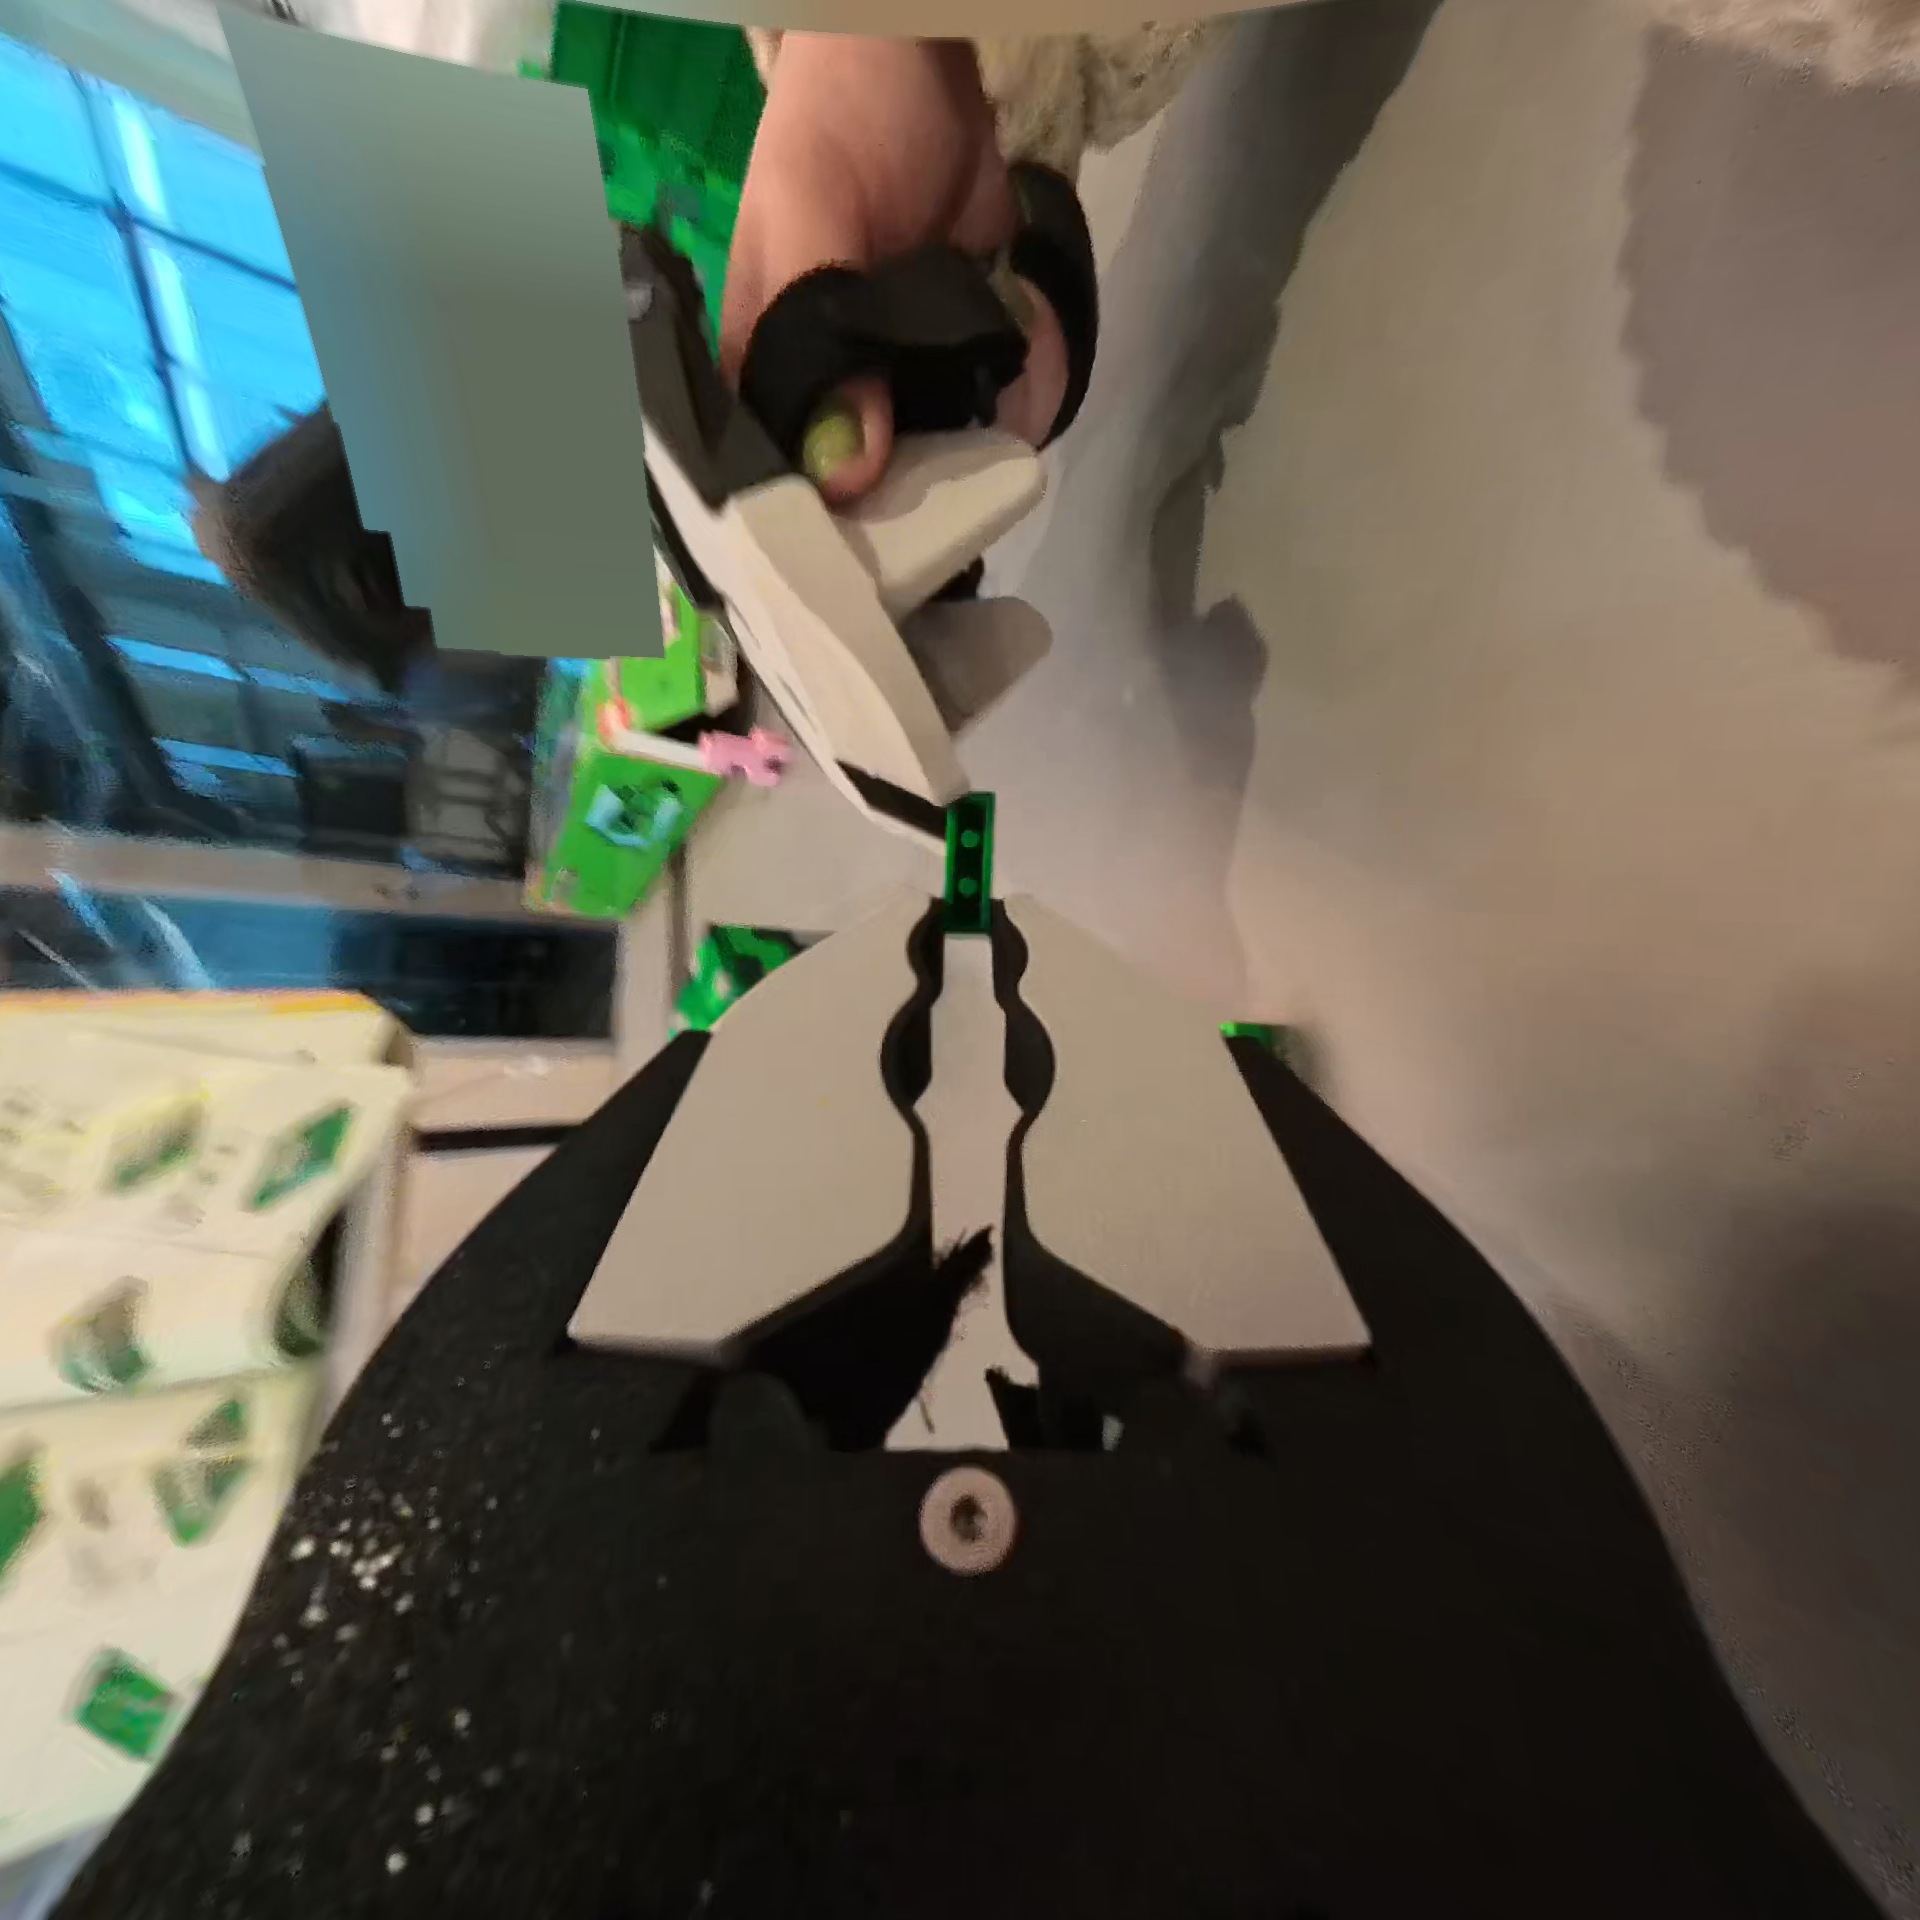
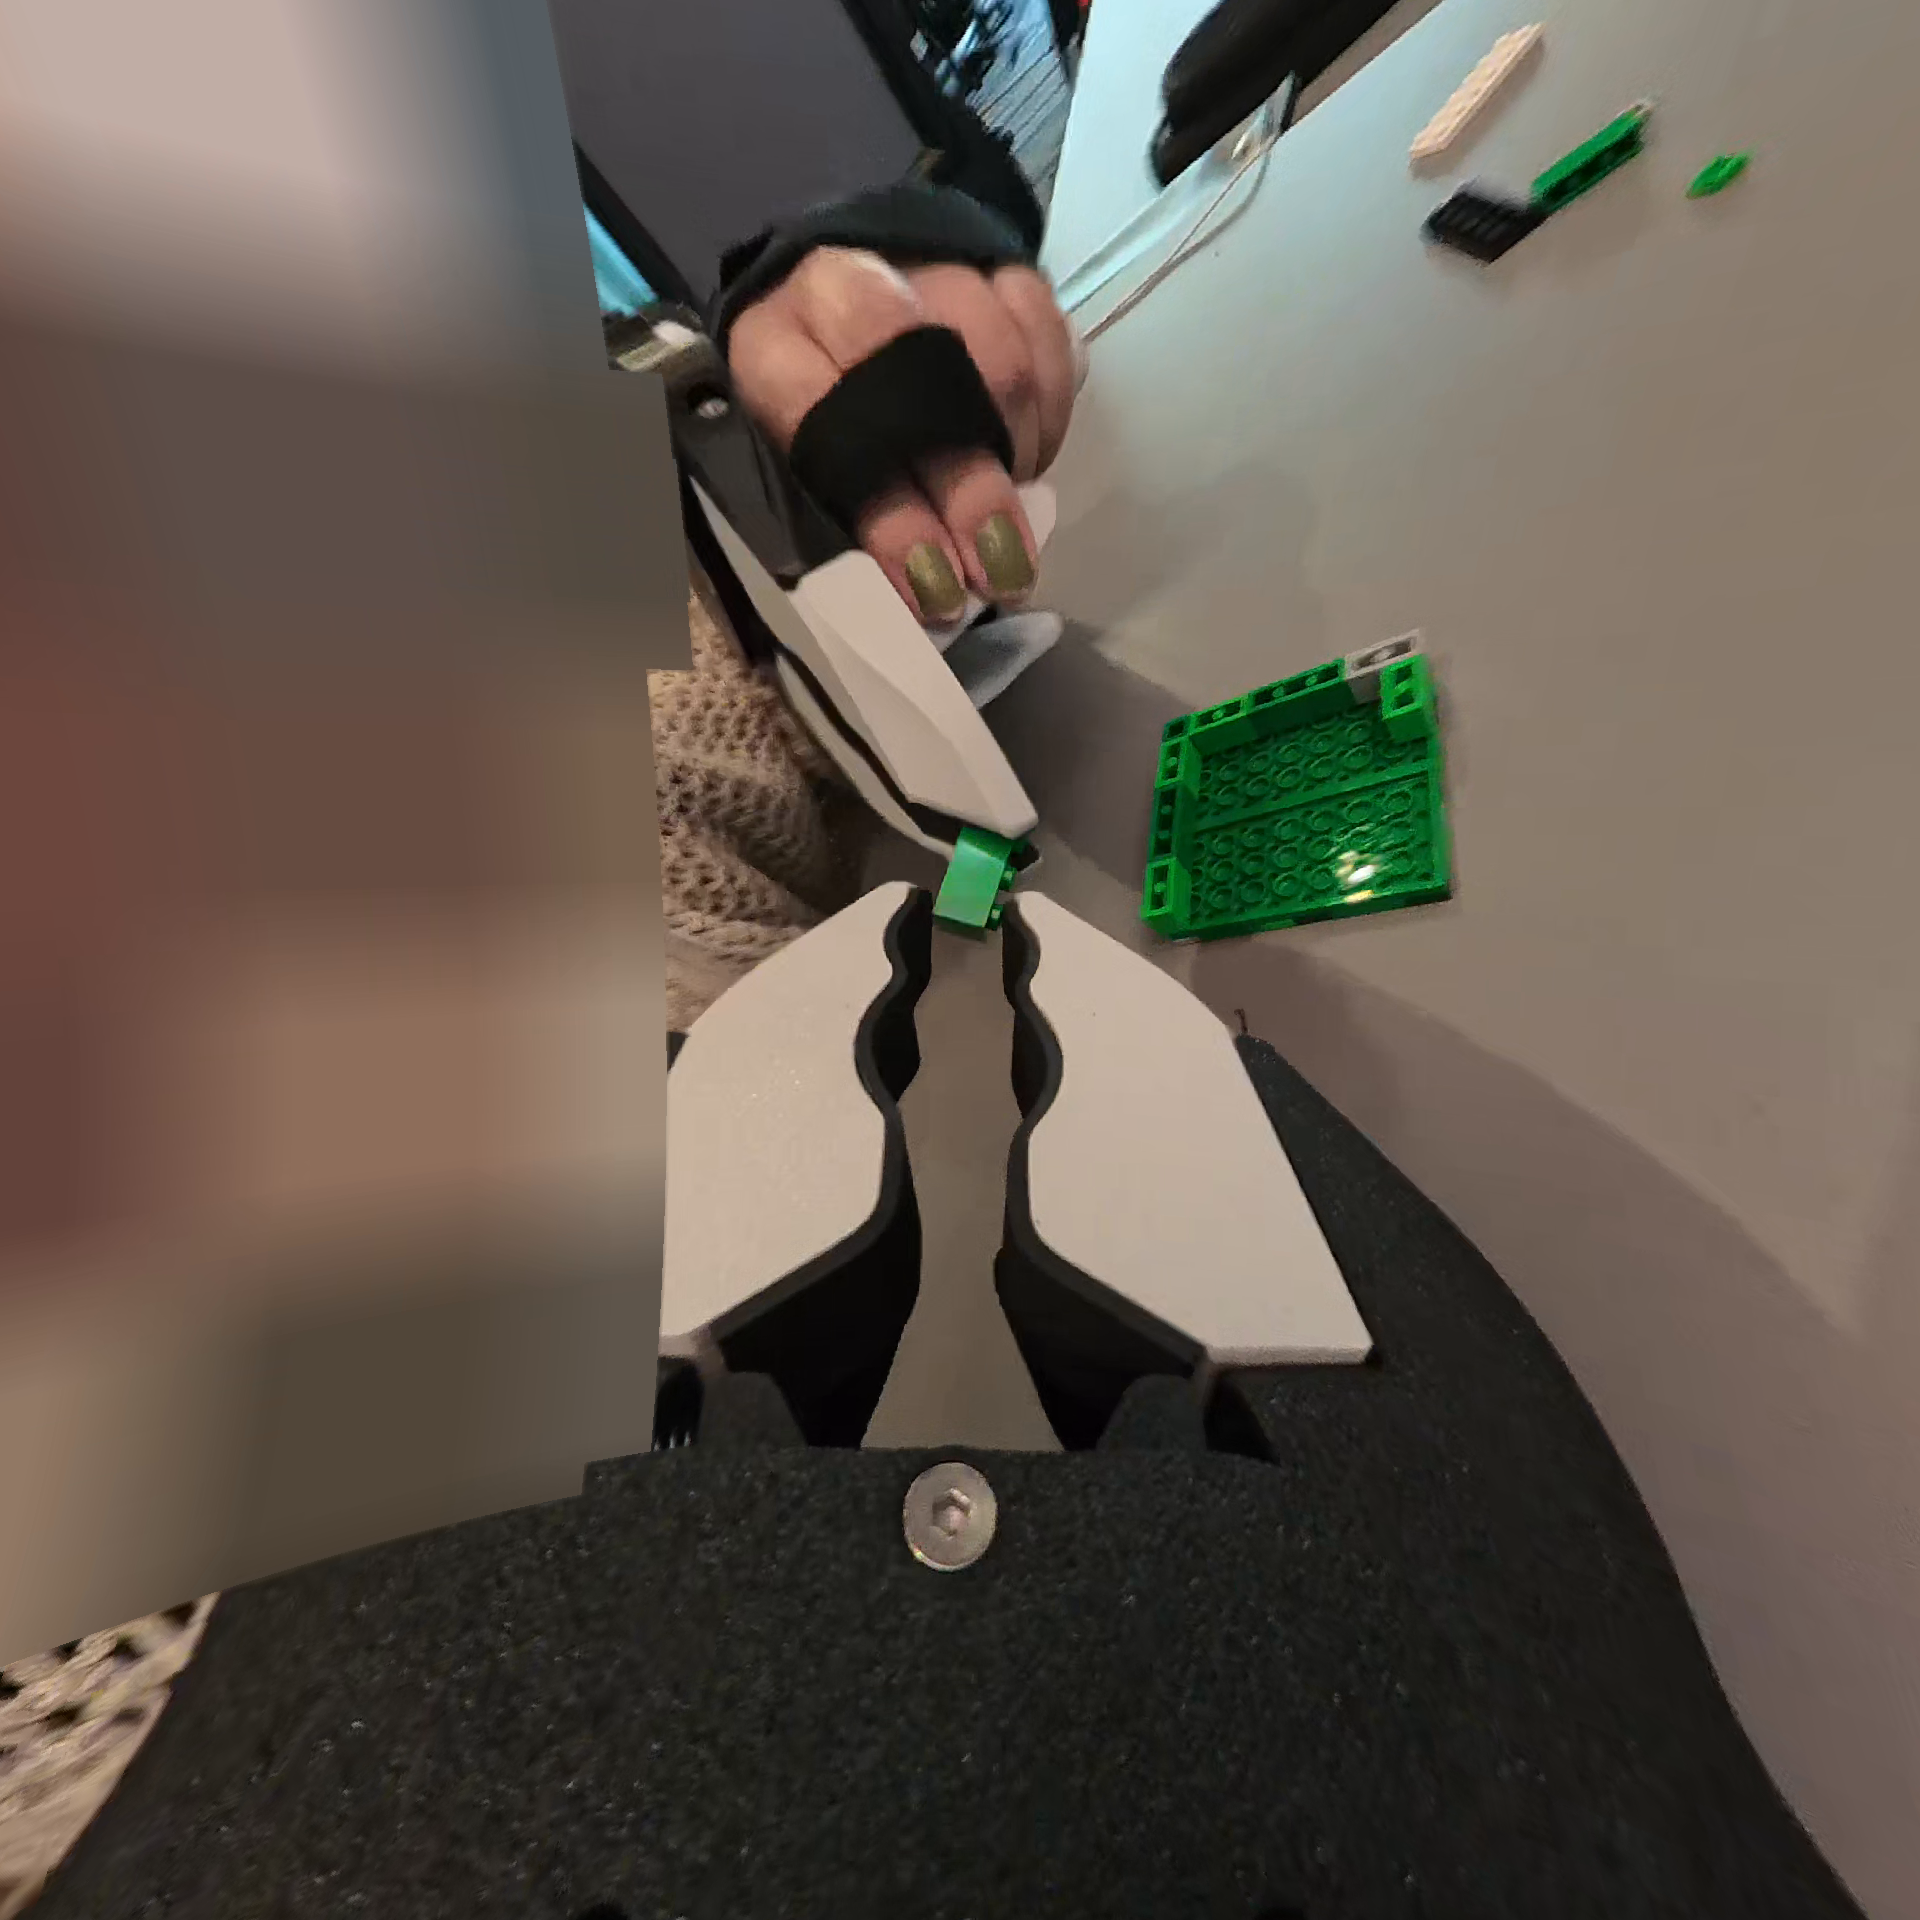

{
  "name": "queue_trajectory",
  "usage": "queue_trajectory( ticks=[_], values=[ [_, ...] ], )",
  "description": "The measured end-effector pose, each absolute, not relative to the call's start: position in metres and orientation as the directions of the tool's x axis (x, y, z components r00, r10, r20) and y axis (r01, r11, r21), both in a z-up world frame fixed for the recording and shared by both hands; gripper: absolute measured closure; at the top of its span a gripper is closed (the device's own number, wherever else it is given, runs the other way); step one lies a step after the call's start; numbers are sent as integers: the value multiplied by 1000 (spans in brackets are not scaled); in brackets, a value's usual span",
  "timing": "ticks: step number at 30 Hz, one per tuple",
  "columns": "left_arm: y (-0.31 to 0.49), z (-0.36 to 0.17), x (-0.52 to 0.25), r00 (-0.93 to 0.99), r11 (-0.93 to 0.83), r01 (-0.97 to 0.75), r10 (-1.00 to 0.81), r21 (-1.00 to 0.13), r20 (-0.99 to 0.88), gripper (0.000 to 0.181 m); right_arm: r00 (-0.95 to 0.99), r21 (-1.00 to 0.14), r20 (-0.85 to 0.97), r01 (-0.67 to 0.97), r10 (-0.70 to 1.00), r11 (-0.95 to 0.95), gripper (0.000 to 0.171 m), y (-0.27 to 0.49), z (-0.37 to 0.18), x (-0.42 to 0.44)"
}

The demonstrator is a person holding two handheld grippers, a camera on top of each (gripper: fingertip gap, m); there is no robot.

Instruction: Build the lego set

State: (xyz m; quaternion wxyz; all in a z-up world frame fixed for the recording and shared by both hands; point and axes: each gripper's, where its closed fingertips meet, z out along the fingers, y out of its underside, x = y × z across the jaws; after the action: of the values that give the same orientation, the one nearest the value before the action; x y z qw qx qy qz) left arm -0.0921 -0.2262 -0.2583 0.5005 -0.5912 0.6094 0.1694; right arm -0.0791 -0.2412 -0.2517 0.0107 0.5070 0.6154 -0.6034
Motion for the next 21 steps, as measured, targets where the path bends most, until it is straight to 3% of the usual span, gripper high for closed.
queue_trajectory(
  ticks=[1,2,4,7,10,12,14,18,21],
  values=[
    [-224,-262,-96,265,172,-881,-591,-440,-762,174,-489,-769,-579,593,652,-239,151,-236,-249,-83],
    [-223,-265,-99,331,104,-862,-626,-497,-706,174,-506,-818,-512,533,694,-214,142,-232,-245,-84],
    [-224,-269,-102,432,2,-807,-680,-590,-593,174,-538,-891,-339,448,772,-79,141,-231,-240,-83],
    [-227,-270,-99,492,-68,-744,-729,-665,-476,174,-538,-888,-94,425,838,174,141,-235,-251,-85],
    [-228,-270,-96,512,-102,-714,-752,-693,-416,174,-564,-851,-8,437,825,291,142,-241,-259,-88],
    [-229,-270,-94,523,-118,-696,-759,-709,-387,174,-556,-842,31,433,831,321,161,-238,-260,-92],
    [-228,-270,-98,584,-157,-662,-721,-733,-372,173,-545,-844,43,428,837,323,164,-236,-259,-94],
    [-230,-281,-138,831,-412,-520,-447,-748,-332,124,-443,-872,42,421,895,249,164,-218,-262,-101],
    [-239,-304,-146,899,-552,-432,-328,-713,-291,100,-326,-903,18,400,945,155,164,-200,-270,-111]
  ],
)
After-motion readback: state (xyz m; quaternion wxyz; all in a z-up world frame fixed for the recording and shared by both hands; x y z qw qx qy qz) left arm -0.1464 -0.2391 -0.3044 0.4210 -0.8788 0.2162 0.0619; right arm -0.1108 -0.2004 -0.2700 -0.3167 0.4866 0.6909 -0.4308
